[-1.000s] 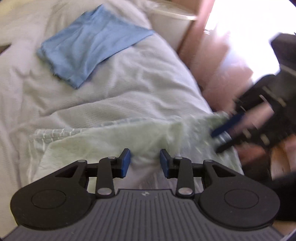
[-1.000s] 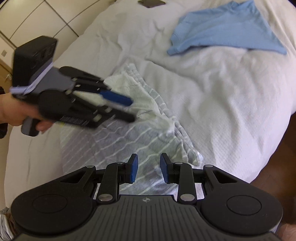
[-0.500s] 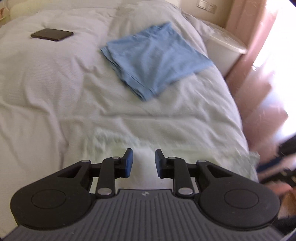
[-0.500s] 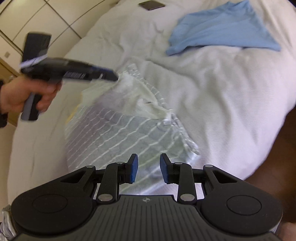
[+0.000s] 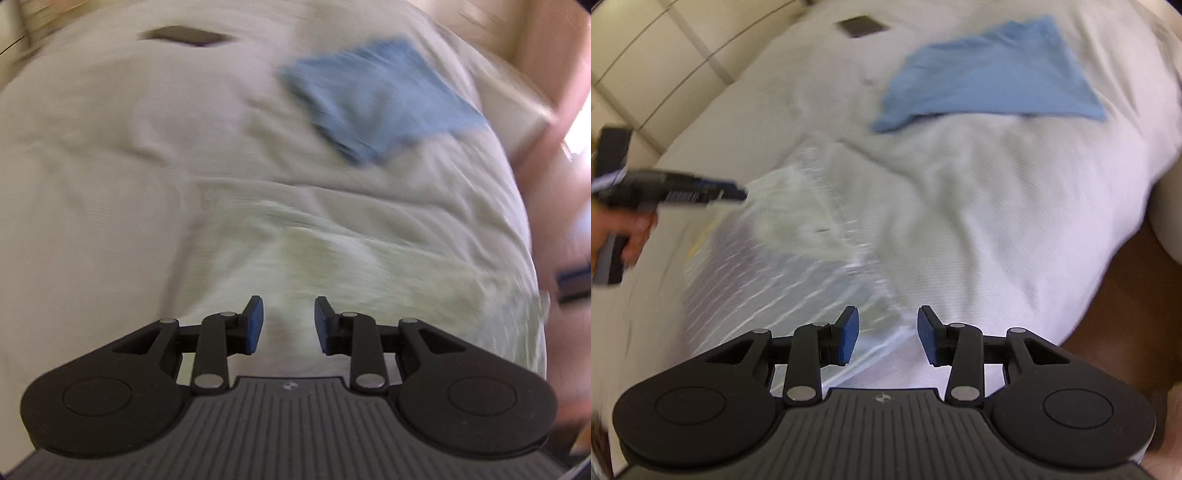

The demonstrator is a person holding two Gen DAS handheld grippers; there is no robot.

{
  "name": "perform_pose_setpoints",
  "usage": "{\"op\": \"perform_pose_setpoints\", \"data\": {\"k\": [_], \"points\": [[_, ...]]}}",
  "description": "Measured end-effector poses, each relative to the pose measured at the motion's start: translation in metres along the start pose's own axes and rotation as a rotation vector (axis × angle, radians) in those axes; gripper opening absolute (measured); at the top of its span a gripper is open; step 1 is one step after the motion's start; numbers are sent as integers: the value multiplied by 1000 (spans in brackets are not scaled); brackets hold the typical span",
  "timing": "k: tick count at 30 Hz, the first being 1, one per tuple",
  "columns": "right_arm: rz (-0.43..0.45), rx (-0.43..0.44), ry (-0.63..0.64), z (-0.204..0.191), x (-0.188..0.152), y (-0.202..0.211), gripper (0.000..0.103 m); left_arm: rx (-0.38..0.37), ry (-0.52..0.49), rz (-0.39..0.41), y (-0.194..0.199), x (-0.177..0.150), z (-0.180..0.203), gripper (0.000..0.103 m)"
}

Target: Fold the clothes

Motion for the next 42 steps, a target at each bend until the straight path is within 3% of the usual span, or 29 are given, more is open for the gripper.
{"op": "perform_pose_setpoints", "data": {"k": [4,10,12,15,16,18,21,24,26,27,30,35,37,39,41,42], "points": [[-46,94,132,-41,2,-10,41,46,98,-28,30,-24,-21,25],[-27,186,299,-97,26,-46,41,18,138,-89,35,-76,-13,25],[-10,167,308,-106,39,-60,41,16,145,-89,25,-86,-17,25],[-17,128,327,-110,51,-81,41,23,199,-67,9,-98,-43,34],[-25,108,335,-109,52,-86,41,30,213,-61,5,-100,-54,29],[-40,67,350,-104,53,-95,40,56,229,-46,-1,-106,-75,29],[-44,-23,322,-95,46,-90,40,13,267,-20,-5,-116,-104,43],[-49,-149,246,-87,37,-81,40,-8,232,5,4,-121,-108,42],[-37,-208,191,-89,32,-71,41,3,212,20,15,-124,-108,29],[-25,-223,172,-93,30,-67,41,9,206,29,22,-125,-107,28],[19,-185,207,-121,27,-56,41,-20,166,67,40,-128,-100,28],[-13,-41,283,-157,29,-90,43,-122,3,92,43,-128,-66,28],[-18,-32,271,-155,35,-107,43,-145,-65,91,34,-129,-54,28],[-5,-57,202,-136,41,-115,38,-144,-74,88,22,-130,-58,30],[9,-77,156,-119,45,-116,13,-145,-58,85,9,-129,-69,29],[16,-95,164,-115,44,-113,9,-144,-52,83,4,-128,-74,20]]}}
Point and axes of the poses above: each gripper's, at about its wrist camera, not at the fingertips, and y roughly against the way its jaws point, z to its right, x to its top, the point moved 1 cm from there along -y, roughly the way its jaws point, and after that the axes turned 2 degrees about -x, right-handed, at the moved point
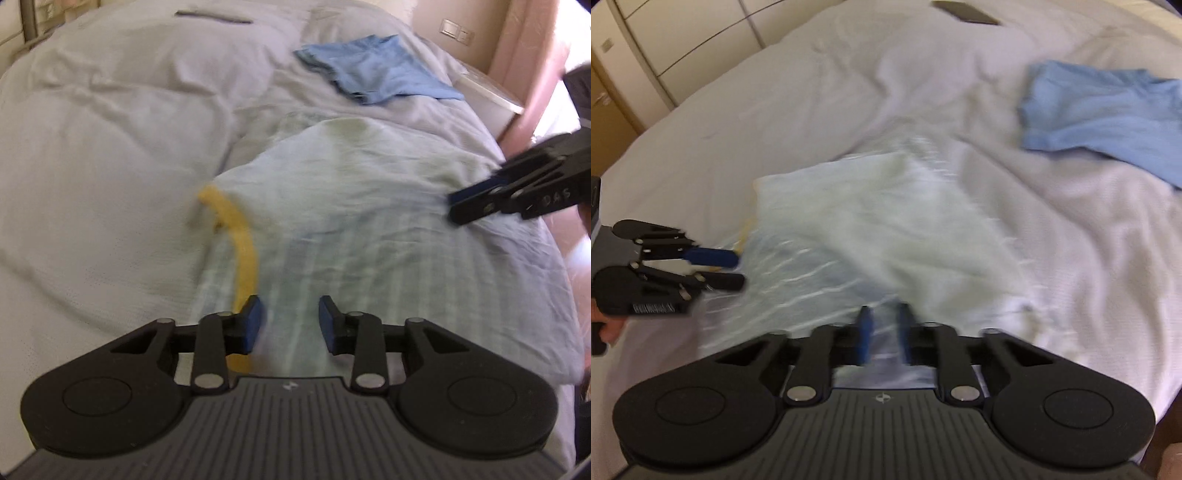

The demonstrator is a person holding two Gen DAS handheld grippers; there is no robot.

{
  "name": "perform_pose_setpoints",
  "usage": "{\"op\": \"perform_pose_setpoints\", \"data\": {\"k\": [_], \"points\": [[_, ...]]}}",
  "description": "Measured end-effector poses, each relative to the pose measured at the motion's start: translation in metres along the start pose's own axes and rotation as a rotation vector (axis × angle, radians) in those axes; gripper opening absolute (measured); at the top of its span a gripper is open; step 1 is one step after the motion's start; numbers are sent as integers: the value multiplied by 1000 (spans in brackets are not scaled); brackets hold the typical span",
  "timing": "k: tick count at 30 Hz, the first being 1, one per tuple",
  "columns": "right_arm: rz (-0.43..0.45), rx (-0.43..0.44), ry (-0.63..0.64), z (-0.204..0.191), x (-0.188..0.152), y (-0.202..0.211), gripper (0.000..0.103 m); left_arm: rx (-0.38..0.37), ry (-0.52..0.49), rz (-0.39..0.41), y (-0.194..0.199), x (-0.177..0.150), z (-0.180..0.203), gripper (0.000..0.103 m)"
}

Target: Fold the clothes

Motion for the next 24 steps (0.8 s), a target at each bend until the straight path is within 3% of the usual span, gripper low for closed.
{"op": "perform_pose_setpoints", "data": {"k": [2,3,5,8,17,21,24], "points": [[6,-31,25,4,-4,6,2,13,-10,-10,-6,5,-10,4],[8,-42,33,5,-6,9,2,30,-17,-17,-6,6,-14,6],[7,-57,23,6,-12,16,3,62,-27,-31,-7,9,-21,32],[-10,-81,5,8,-23,22,10,55,-6,-48,-5,11,-31,34],[-95,-200,-68,38,-50,47,21,97,-99,-93,1,11,-21,33],[-70,-171,-81,26,-59,75,38,126,-150,-128,8,16,-12,32],[-55,-156,-83,11,-66,89,40,138,-175,-161,14,19,-6,32]]}}
Point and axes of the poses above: each gripper's, at about its wrist camera, not at the fingertips, and y roughly against the way its jaws point, z to its right, x to its top, the point moved 1 cm from there along -y, roughly the way its jaws point, and after that the axes turned 2 degrees about -x, right-handed, at the moved point
